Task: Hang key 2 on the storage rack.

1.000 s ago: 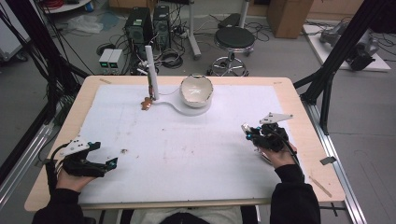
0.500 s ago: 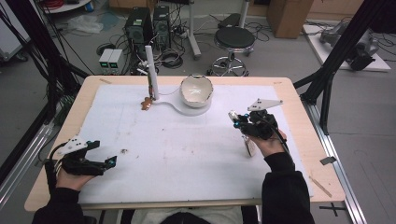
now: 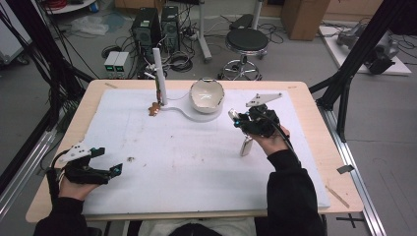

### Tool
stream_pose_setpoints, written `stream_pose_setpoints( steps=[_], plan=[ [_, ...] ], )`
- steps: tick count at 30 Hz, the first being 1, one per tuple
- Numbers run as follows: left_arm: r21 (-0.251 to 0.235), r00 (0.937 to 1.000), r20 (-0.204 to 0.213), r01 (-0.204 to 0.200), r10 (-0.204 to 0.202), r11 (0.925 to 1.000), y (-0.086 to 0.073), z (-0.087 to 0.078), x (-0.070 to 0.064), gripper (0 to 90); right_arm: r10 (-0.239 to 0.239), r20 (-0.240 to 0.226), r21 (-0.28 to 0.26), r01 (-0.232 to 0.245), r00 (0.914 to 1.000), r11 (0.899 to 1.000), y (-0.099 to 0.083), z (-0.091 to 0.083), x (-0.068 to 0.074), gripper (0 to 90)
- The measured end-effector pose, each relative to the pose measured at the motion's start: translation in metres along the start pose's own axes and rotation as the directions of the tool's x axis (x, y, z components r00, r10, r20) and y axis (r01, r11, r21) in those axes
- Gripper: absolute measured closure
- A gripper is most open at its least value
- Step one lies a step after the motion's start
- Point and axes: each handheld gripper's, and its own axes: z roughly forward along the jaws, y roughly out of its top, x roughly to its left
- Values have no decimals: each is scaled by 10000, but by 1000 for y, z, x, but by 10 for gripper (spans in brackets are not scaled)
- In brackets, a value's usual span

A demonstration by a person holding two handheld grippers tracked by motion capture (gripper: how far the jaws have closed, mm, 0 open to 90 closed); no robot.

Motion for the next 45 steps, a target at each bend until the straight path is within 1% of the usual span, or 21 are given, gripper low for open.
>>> stream_pose_setpoints(
  steps=[5,6,7,8,9,12,14,17,20,22,23,26,28,31,34,35,36,38,41,44,45],
  plan=[
    [-5,10000,23,-57,57,10000,0,1,0,17,-142,-53,-39,141,9999,9999,14,6,6,742],
    [-5,10000,23,-57,57,10000,0,1,0,17,-142,-53,-39,141,9999,9999,14,6,6,742],
    [2,10000,34,-88,88,10000,0,1,-1,17,-108,-205,-140,105,9997,9998,22,9,7,742],
    [16,9999,37,-95,95,10000,0,1,-1,17,-12,-297,-151,7,9996,9999,25,10,7,742],
    [26,9999,37,-93,93,10000,0,1,-1,17,49,-341,-179,-55,9994,9998,28,12,7,742],
    [75,9999,48,-106,105,9999,0,1,-1,17,20,-352,-226,-27,9994,9997,38,16,10,742],
    [154,10000,58,-24,23,9999,1,1,0,17,65,-450,-361,-82,9990,9993,45,18,11,742],
    [123,10000,45,17,-18,9999,2,0,0,17,115,-420,-594,-140,9991,9981,57,19,13,742],
    [86,10000,22,22,-22,10000,2,0,1,17,207,-554,-843,-253,9983,9961,68,21,14,742],
    [97,10000,53,58,-58,9999,2,-1,1,17,238,-609,-913,-294,9979,9954,76,23,15,742],
    [74,9999,70,146,-147,9999,2,-1,1,17,196,-603,-956,-254,9980,9951,79,24,16,742],
    [199,9997,81,214,-216,9996,3,-1,2,17,218,-703,-1096,-294,9973,9935,87,28,18,742],
    [200,9997,53,249,-250,9995,4,-1,1,17,259,-706,-1057,-333,9972,9938,91,31,20,742],
    [161,9996,48,266,-267,9995,5,-1,0,17,163,-838,-1045,-251,9964,9942,97,37,22,742],
    [208,9995,162,261,-264,9994,5,1,0,17,96,-919,-882,-177,9957,9959,105,43,26,742],
    [213,9994,202,290,-294,9994,5,1,0,17,21,-946,-888,-105,9955,9960,107,45,27,741],
    [221,9994,223,264,-269,9994,6,2,-1,17,45,-988,-878,-132,9951,9961,110,47,28,742],
    [219,9996,203,177,-181,9996,6,2,-1,17,65,-1073,-922,-165,9942,9956,115,51,29,742],
    [141,9995,210,231,-234,9996,7,2,-1,17,38,-1142,-1066,-160,9934,9942,122,53,31,742],
    [124,9990,323,320,-324,9994,7,3,0,17,133,-1334,-1176,-292,9910,9926,126,56,31,742],
    [100,9988,345,353,-356,9993,7,2,0,17,190,-1337,-1138,-344,9908,9929,128,57,32,741]
  ],
)
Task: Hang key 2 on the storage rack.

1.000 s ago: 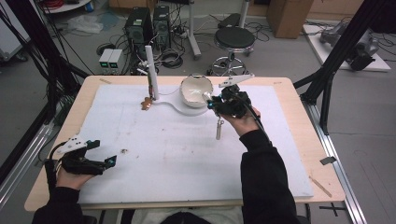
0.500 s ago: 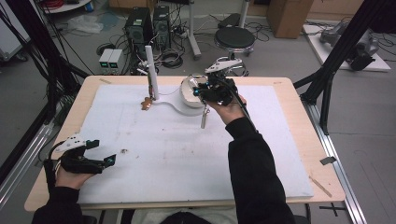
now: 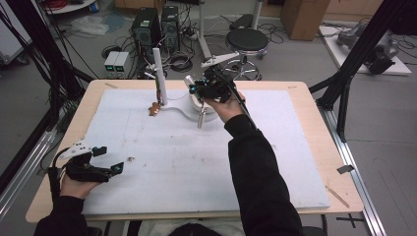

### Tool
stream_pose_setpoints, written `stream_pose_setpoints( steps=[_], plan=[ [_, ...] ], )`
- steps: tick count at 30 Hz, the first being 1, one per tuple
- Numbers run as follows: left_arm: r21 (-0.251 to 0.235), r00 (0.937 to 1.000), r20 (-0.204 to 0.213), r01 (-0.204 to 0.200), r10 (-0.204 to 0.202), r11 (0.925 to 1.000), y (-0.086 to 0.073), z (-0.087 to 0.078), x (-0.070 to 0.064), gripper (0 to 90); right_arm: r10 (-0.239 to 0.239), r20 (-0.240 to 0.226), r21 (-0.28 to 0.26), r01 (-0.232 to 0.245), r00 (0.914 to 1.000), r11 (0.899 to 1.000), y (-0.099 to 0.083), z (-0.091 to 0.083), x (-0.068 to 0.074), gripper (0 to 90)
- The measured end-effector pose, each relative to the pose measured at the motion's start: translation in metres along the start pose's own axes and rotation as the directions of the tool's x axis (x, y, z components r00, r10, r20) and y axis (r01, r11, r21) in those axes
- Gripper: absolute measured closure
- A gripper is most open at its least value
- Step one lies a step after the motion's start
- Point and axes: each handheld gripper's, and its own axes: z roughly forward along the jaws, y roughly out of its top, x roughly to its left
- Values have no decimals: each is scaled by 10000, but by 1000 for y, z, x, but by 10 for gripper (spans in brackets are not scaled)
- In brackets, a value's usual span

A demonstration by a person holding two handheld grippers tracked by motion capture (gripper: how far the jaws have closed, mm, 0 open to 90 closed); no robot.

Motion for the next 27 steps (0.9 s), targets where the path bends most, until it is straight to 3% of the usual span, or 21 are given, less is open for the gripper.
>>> stream_pose_setpoints(
  steps=[5,8,15,27],
  plan=[
    [-99,10000,-43,-47,46,9999,0,-1,1,17,-105,-130,-106,104,9999,9999,12,6,3,741],
    [-88,10000,-39,-22,22,10000,0,0,1,17,-417,-102,-142,415,9991,9990,20,12,6,742],
    [-70,9999,-87,-61,61,10000,0,1,2,17,-430,-144,-78,429,9990,9991,40,29,5,742],
    [80,10000,-14,5,-5,10000,-1,3,4,17,-950,-440,-203,942,9945,9953,82,40,14,741]
  ],
)
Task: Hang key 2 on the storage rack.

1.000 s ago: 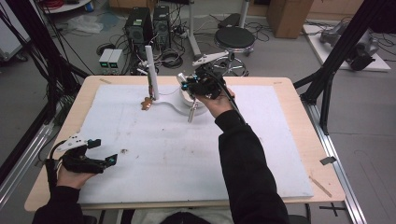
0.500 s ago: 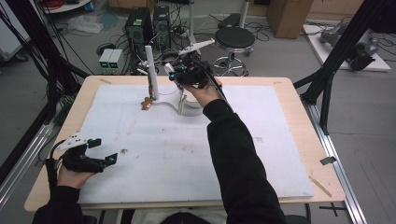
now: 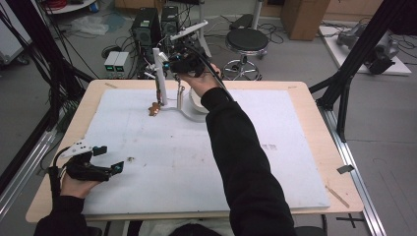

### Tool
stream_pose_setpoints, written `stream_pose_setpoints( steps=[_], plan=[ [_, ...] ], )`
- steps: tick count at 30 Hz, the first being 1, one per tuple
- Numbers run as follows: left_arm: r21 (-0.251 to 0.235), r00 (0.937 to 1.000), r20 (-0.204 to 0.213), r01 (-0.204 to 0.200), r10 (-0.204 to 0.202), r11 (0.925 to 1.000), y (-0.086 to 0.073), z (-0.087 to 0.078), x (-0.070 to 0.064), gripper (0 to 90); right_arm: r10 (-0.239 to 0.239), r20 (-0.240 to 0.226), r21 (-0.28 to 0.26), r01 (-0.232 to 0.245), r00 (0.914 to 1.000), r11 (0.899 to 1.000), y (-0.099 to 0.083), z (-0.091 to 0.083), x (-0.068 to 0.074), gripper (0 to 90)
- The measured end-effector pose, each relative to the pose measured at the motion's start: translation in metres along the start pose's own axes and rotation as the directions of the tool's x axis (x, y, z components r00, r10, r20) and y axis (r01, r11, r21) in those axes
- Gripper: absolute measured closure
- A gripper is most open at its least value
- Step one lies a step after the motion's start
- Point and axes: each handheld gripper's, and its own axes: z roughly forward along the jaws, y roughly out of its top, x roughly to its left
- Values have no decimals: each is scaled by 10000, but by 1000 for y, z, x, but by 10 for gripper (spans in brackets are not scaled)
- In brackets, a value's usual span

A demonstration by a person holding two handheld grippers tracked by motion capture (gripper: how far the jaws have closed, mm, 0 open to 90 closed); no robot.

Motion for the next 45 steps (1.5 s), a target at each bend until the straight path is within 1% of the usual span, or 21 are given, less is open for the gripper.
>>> stream_pose_setpoints(
  steps=[2,8,10,12,16,19,20,22,23,24,27,29,30,31,33,37,38,39,42,43,45],
  plan=[
    [14,10000,17,-12,12,10000,0,0,0,17,-137,-72,-7,137,9999,9999,6,3,2,741],
    [-102,10000,7,-17,17,9999,0,-1,0,17,-281,-154,32,281,9995,9996,23,13,6,741],
    [-20,10000,16,-18,18,10000,0,-1,1,17,-321,-262,16,321,9991,9995,29,15,7,741],
    [-27,10000,8,-25,25,10000,0,-1,2,17,-602,-452,-51,600,9972,9982,35,17,8,741],
    [-46,10000,12,16,-16,10000,0,-1,2,17,-924,-390,158,930,9950,9955,46,23,13,741],
    [-50,10000,-20,-15,15,10000,0,-2,2,17,-1121,-310,223,1128,9932,9934,55,31,13,741],
    [-46,10000,-21,-17,17,10000,0,-2,3,17,-1010,-347,247,1018,9943,9945,57,32,14,741],
    [-39,10000,-37,-10,10,10000,-1,-2,4,18,-1033,-397,198,1041,9939,9944,60,37,13,741],
    [-58,10000,-62,-13,13,10000,-1,-3,5,17,-1074,-384,320,1087,9935,9936,62,41,13,741],
    [-85,10000,-81,-5,4,10000,-1,-3,5,17,-1164,-351,347,1176,9926,9925,63,44,13,741],
    [-158,10000,-70,16,-17,9999,0,-3,5,18,-1122,-268,500,1135,9933,9923,65,53,11,741],
    [-158,10000,-41,30,-31,9999,0,-2,5,18,-1143,-232,417,1152,9932,9925,66,58,9,741],
    [-141,10000,-31,-1,1,9999,0,-1,5,17,-1259,-212,362,1266,9918,9913,66,61,8,741],
    [-116,10000,-8,-12,12,9999,0,-1,5,18,-1288,-179,421,1295,9915,9907,67,64,7,741],
    [-95,10000,-13,-41,41,9999,0,0,5,18,-1236,-158,379,1242,9922,9915,67,69,4,741],
    [-189,10000,-6,-52,52,9998,1,-1,5,18,-1042,-99,230,1044,9945,9943,68,73,1,741],
    [-202,10000,-12,-36,36,9998,1,-1,5,18,-1120,-1,159,1119,9937,9936,69,74,0,741],
    [-206,10000,-12,-43,43,9998,1,-1,5,18,-1073,40,120,1073,9942,9942,69,75,-1,741],
    [-222,10000,-11,-47,47,9997,1,-1,5,18,-1007,138,161,1004,9948,9948,67,79,-5,741],
    [-229,10000,-23,-41,40,9997,1,-1,5,18,-940,216,268,934,9953,9953,66,79,-5,741],
    [-240,10000,-32,-34,33,9997,1,-1,5,18,-1001,274,266,993,9946,9947,65,81,-8,741]
  ],
)
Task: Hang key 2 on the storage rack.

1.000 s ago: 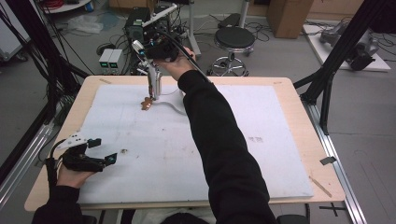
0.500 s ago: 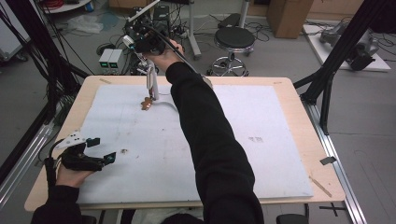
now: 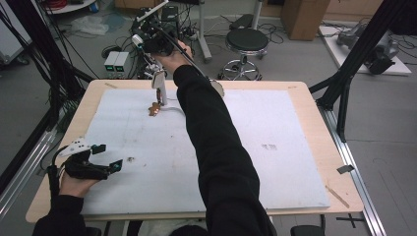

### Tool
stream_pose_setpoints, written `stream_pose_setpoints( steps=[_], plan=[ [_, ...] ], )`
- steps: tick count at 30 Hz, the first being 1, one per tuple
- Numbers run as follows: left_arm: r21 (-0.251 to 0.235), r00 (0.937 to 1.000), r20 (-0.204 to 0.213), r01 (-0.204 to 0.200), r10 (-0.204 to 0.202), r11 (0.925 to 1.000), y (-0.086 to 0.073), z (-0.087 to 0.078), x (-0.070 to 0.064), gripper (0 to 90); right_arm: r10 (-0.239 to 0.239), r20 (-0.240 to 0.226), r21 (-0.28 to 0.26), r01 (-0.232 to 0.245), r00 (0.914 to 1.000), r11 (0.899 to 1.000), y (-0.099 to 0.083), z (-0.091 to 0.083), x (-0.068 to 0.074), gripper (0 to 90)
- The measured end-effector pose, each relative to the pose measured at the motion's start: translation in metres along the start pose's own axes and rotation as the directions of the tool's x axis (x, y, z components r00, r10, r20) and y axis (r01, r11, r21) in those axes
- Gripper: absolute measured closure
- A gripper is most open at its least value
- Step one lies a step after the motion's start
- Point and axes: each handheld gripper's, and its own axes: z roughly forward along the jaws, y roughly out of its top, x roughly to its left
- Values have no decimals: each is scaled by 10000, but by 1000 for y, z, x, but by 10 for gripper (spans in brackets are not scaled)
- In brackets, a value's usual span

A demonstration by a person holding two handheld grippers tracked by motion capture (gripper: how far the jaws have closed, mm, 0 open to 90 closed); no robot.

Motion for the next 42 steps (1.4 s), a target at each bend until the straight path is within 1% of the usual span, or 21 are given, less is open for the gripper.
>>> stream_pose_setpoints(
  steps=[2,3,4,5,8,12,15,17,19,20,21,24,26,27,28,29,31,36,37,39,42],
  plan=[
    [9,10000,-23,-18,18,10000,0,0,0,18,51,-55,37,-51,10000,10000,-1,0,0,741],
    [35,10000,-22,-41,41,10000,0,0,1,18,-83,-48,-61,83,10000,9999,-2,1,0,741],
    [30,10000,-26,-40,41,10000,0,0,1,18,-116,-52,12,116,9999,9999,-3,1,2,741],
    [17,10000,-32,-38,38,10000,0,0,1,18,-292,-69,-16,292,9995,9996,-4,2,2,741],
    [30,9999,-112,-82,82,10000,0,-1,0,18,-606,-1,178,606,9982,9980,-8,4,4,738],
    [50,9998,-176,-128,129,9999,0,-1,0,18,-659,78,243,657,9978,9975,-12,3,2,719],
    [106,9996,-206,-179,181,9998,0,0,-1,18,-411,64,267,409,9991,9988,-14,1,-1,633],
    [95,9996,-227,-189,191,9998,0,0,0,18,-258,39,192,257,9997,9995,-17,-2,-2,553],
    [44,9995,-262,-148,149,9999,0,-1,0,18,-140,-58,254,141,9999,9996,-21,-6,-3,420],
    [38,9994,-273,-191,192,9998,1,-1,0,18,-192,-64,375,194,9998,9991,-23,-8,-4,368],
    [18,9994,-282,-188,188,9998,1,-1,0,18,-278,31,404,276,9996,9988,-25,-10,-5,329],
    [53,9994,-270,-196,197,9998,1,-1,-1,18,-124,164,400,118,9998,9991,-32,-18,-8,185],
    [52,9995,-251,-196,197,9998,1,-1,-1,18,189,141,378,-194,9997,9991,-38,-22,-12,89],
    [29,9995,-247,-193,193,9998,1,-1,-1,18,356,31,392,-357,9994,9986,-41,-24,-15,58],
    [11,9995,-265,-188,188,9998,1,-1,-1,18,658,-142,507,-650,9977,9966,-43,-26,-17,9],
    [13,9995,-266,-155,155,9999,1,-2,0,18,837,-142,659,-826,9964,9944,-46,-29,-18,8],
    [-16,9996,-269,-108,108,9999,1,-2,0,18,998,-121,718,-987,9949,9925,-52,-35,-21,5],
    [43,9995,-267,-169,170,9998,1,-2,-1,18,1058,62,982,-1059,9944,9895,-65,-48,-27,5],
    [44,9995,-267,-178,179,9998,1,-2,-1,18,1149,96,1021,-1153,9933,9881,-68,-50,-27,5],
    [45,9995,-277,-178,179,9998,1,-2,-1,18,1118,199,1011,-1133,9935,9884,-73,-55,-29,5],
    [99,9994,-270,-213,216,9997,1,-2,-1,18,1280,242,957,-1298,9915,9869,-80,-63,-30,5]
  ],
)
